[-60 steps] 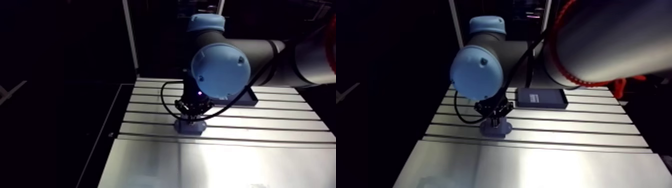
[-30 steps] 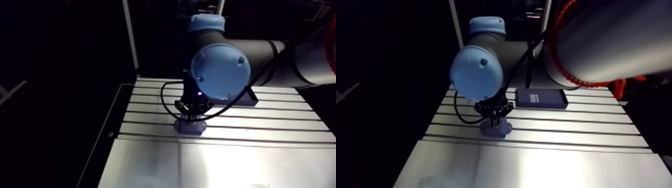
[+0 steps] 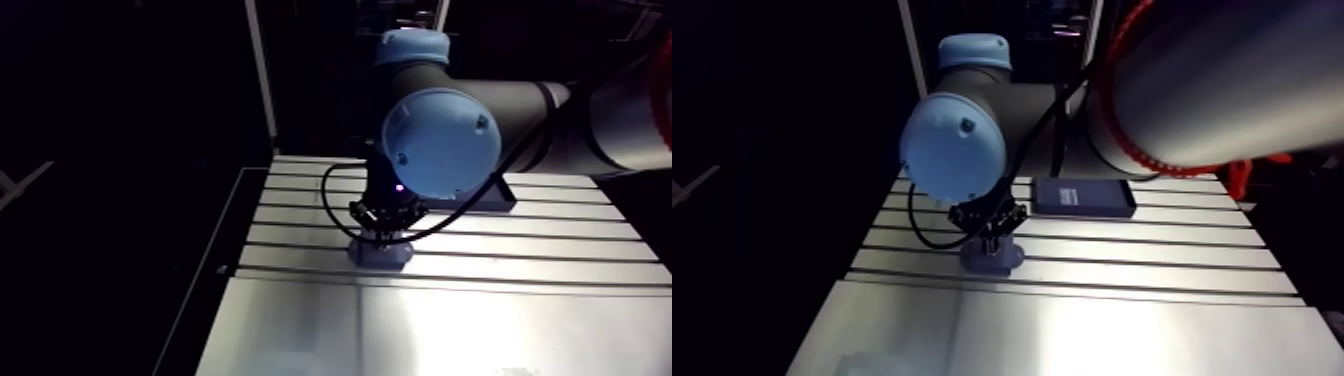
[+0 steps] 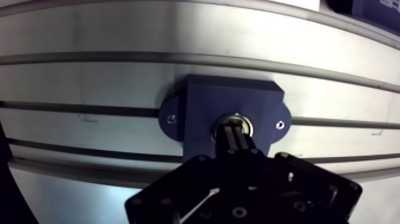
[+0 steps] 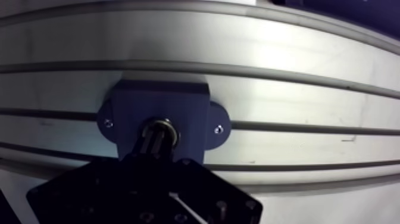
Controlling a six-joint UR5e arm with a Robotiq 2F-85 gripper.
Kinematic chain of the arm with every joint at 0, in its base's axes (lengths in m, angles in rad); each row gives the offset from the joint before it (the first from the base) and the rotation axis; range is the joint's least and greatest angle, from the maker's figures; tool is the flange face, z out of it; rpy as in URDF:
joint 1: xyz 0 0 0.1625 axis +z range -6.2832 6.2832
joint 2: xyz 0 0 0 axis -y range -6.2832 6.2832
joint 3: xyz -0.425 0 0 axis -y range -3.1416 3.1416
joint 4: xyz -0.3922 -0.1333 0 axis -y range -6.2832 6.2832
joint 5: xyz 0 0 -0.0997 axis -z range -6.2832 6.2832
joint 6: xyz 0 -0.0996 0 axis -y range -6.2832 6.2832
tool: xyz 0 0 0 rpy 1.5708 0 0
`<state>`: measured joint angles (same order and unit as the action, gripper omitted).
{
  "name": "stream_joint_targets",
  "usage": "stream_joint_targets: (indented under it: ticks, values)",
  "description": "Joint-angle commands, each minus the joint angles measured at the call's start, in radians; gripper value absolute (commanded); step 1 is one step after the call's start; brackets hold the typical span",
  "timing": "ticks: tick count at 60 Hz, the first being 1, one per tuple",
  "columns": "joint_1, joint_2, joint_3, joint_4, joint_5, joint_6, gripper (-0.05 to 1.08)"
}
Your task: Pick up the bearing and press it into the housing until flush.
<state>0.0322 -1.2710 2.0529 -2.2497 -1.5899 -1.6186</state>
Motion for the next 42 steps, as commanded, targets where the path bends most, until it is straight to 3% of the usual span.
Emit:
stream_joint_targets:
  ticks: [1,42]
  values:
    - [0.0,0.0,0.0,0.0,0.0,0.0,1.02]
    - [0.0,0.0,0.0,0.0,-0.001,-0.001,1.02]
